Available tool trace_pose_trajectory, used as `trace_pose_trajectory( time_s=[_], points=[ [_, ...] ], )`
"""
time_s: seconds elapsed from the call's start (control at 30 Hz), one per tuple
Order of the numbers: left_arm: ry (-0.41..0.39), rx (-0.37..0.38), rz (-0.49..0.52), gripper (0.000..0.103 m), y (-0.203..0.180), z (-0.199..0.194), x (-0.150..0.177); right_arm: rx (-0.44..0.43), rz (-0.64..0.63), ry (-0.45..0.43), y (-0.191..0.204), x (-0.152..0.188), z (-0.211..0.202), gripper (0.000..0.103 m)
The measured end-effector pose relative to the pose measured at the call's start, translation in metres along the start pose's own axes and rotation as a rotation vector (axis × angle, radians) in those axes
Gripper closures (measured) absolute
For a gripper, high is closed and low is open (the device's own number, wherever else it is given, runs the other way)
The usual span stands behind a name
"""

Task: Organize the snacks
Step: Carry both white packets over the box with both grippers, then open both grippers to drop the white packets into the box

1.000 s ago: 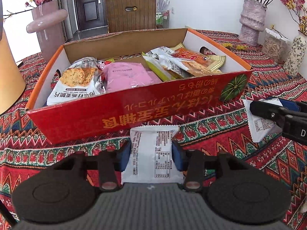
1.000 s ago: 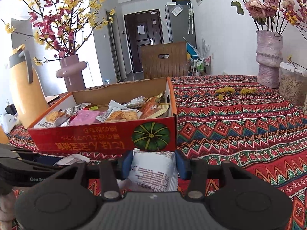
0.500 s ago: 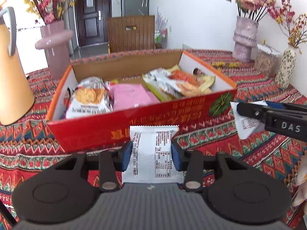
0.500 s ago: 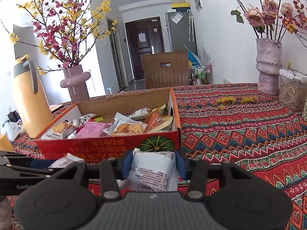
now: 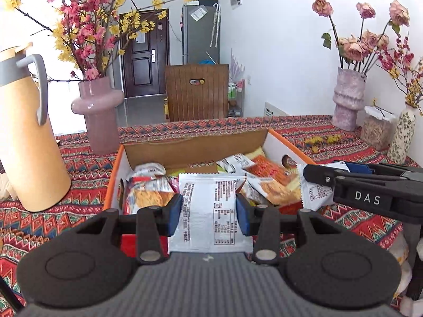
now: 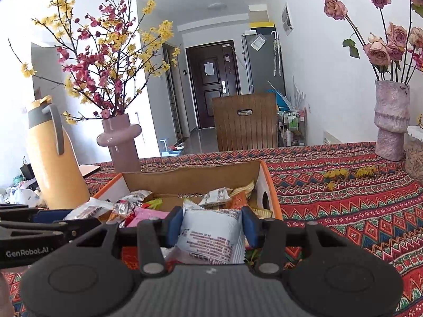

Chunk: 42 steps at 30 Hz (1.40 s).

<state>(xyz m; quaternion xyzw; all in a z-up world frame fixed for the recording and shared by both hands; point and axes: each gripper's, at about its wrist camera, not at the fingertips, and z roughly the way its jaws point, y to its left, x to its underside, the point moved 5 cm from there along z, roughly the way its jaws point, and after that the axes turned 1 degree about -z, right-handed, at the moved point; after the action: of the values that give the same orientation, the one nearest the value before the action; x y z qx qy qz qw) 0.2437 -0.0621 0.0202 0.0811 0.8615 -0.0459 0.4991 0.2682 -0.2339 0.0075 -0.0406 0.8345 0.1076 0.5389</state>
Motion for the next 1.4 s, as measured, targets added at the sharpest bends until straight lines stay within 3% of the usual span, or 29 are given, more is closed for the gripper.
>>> trace_pose_trajectory(
  time_s=[0.43, 0.7, 0.83, 0.9, 0.97, 1.03, 1.07, 1.1, 1.13, 1.4],
  points=[
    [-0.043, -0.081, -0.059, 0.06, 0.027, 0.04, -0.026, -0.02, -0.007, -0.017, 0.015, -0.03, 0.054, 0.056],
    [-0.06, -0.138, -0.102, 0.059, 0.04, 0.071, -0.019, -0.035, -0.019, -0.014, 0.012, -0.022, 0.075, 0.055],
    [-0.048, -0.135, -0.12, 0.058, 0.047, 0.073, -0.015, -0.014, -0.01, 0.012, 0.008, -0.016, 0.081, 0.048],
    [-0.054, -0.142, -0.132, 0.045, 0.05, 0.071, -0.014, -0.007, -0.002, 0.011, 0.007, -0.015, 0.081, 0.035],
    [-0.069, -0.153, -0.142, 0.032, 0.052, 0.068, -0.015, 0.004, 0.01, -0.006, 0.003, -0.016, 0.077, 0.011],
    [-0.086, -0.163, -0.147, 0.024, 0.054, 0.062, -0.017, 0.013, 0.024, -0.027, 0.0, -0.018, 0.073, 0.003],
    [-0.096, -0.167, -0.151, 0.015, 0.055, 0.059, -0.019, 0.014, 0.032, -0.036, -0.002, -0.019, 0.07, 0.001],
    [-0.108, -0.174, -0.155, 0.005, 0.055, 0.054, -0.02, 0.016, 0.039, -0.043, -0.004, -0.021, 0.067, 0.0],
    [-0.123, -0.18, -0.157, 0.001, 0.056, 0.049, -0.021, 0.021, 0.042, -0.048, -0.005, -0.022, 0.065, 0.0],
    [-0.178, -0.142, -0.152, 0.0, 0.052, -0.002, -0.016, 0.019, 0.034, -0.093, 0.003, -0.024, 0.022, 0.0]
  ],
)
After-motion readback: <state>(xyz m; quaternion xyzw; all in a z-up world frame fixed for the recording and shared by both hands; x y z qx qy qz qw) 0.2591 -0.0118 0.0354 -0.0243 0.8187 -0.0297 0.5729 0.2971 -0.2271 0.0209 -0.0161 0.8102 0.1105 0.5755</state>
